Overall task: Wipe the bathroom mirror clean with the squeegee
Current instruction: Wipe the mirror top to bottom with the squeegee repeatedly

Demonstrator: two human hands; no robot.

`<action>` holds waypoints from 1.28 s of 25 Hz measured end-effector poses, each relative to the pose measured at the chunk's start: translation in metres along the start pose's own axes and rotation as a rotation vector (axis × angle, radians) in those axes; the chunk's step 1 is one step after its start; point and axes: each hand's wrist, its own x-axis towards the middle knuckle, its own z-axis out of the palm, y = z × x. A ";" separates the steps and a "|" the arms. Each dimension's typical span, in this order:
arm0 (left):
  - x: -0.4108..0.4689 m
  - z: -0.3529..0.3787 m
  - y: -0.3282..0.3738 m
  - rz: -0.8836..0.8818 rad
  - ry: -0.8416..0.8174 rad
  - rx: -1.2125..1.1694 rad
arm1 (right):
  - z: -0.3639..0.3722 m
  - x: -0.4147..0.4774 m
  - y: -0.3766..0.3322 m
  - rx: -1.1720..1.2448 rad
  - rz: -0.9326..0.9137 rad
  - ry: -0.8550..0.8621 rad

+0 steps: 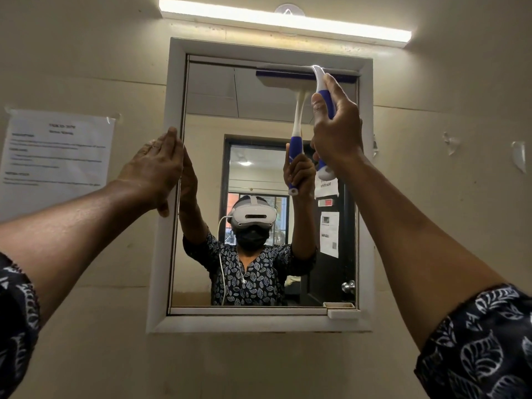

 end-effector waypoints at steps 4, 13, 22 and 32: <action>-0.001 0.002 -0.001 -0.002 -0.003 -0.006 | 0.002 0.001 0.003 0.002 0.000 -0.012; 0.000 0.004 -0.005 0.022 0.021 -0.046 | -0.002 -0.012 0.002 0.062 0.072 -0.003; -0.001 0.002 -0.003 0.024 0.034 -0.045 | -0.018 -0.139 0.015 0.294 0.266 -0.074; 0.001 0.002 -0.006 0.034 0.030 -0.045 | -0.035 -0.262 0.012 0.412 0.565 -0.129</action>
